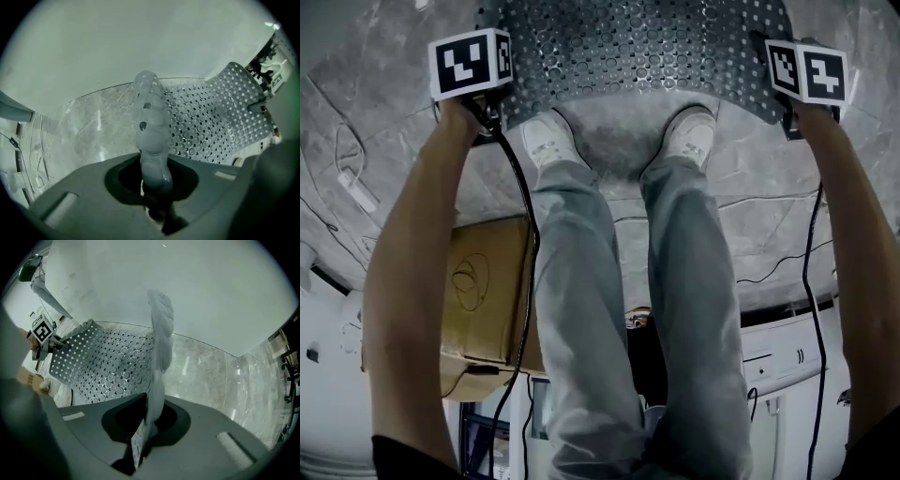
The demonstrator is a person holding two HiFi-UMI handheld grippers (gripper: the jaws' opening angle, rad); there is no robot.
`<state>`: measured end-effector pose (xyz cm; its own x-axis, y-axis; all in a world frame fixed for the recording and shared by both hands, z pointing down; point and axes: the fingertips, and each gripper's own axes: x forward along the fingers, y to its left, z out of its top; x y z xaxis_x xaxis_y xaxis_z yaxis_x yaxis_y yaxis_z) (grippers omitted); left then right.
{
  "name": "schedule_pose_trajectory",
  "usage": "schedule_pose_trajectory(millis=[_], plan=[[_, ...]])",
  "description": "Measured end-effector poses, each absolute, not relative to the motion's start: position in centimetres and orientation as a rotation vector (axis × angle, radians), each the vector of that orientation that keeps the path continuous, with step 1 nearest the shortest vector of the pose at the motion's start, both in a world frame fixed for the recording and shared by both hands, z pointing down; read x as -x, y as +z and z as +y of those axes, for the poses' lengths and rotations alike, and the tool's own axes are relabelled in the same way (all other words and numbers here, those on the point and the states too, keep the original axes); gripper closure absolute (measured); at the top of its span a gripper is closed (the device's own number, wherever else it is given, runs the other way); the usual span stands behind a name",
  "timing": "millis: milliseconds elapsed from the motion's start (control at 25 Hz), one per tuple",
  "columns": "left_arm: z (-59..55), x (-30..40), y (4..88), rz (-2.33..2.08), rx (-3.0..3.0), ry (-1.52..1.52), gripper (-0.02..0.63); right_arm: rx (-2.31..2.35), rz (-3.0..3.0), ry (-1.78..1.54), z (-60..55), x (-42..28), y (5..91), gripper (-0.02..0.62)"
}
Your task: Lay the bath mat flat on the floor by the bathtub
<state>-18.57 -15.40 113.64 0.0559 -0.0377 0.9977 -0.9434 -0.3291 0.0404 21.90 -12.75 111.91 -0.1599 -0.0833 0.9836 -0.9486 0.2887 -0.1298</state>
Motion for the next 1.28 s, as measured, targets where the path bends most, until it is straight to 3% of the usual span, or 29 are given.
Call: schedule_pose_trajectory(millis=[1280], plan=[[-14.9,22.6,117.4,-1.082,-1.401,1.436,0.520,-1.150,-1.370,1.001,-12.9,-26.9,117.3,0.541]])
